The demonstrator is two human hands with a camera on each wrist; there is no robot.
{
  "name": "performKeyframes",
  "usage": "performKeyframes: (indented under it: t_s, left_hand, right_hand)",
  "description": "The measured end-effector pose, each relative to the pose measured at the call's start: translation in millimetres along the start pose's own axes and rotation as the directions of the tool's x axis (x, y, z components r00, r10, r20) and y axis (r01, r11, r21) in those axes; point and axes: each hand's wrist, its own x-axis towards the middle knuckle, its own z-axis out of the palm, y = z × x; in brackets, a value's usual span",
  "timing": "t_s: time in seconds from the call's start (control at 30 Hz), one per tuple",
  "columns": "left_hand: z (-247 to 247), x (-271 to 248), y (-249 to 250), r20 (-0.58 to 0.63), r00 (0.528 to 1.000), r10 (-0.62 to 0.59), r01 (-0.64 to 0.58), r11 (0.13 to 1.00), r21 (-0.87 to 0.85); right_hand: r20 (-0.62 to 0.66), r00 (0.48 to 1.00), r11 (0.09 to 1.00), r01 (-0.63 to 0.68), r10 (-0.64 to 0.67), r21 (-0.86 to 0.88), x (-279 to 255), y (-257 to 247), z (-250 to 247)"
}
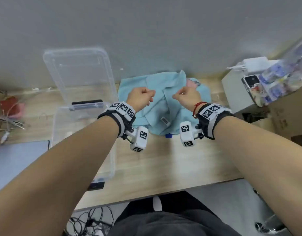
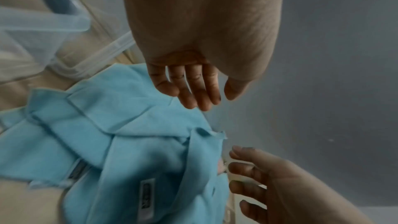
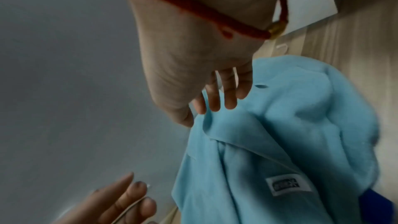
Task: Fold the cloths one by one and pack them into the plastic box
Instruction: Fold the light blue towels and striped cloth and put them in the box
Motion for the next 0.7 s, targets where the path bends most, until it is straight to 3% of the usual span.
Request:
performKeyframes:
  t_s: [0.2,0.37,0.53,0.7]
  left_hand:
    - [27,13,-35,0.008,0.985,-0.175,0.175,0.985,0.007]
    - [37,21,-38,-0.008,0.969,-0.248,0.247,0.966,-0.071]
    - [41,17,-18,-0.012,0.952,-0.307,0.293,0.918,-0.267]
    - [38,11,5,-0.029,0.953,-0.302,0.272,0.894,-0.356]
  right_hand:
    - [0.065,0.997,0.971,-0.035,0.052,-0.236,23,19,24]
    - [0.041,0.998,0.956,-0.028,0.041,-0.292,39,29,38]
    - [-0.033,0.999,0.985,0.031,-0.037,-0.172,47,20,21]
    - [-0.002,0.979,0.960,0.199,-0.203,0.199,37,-6,0]
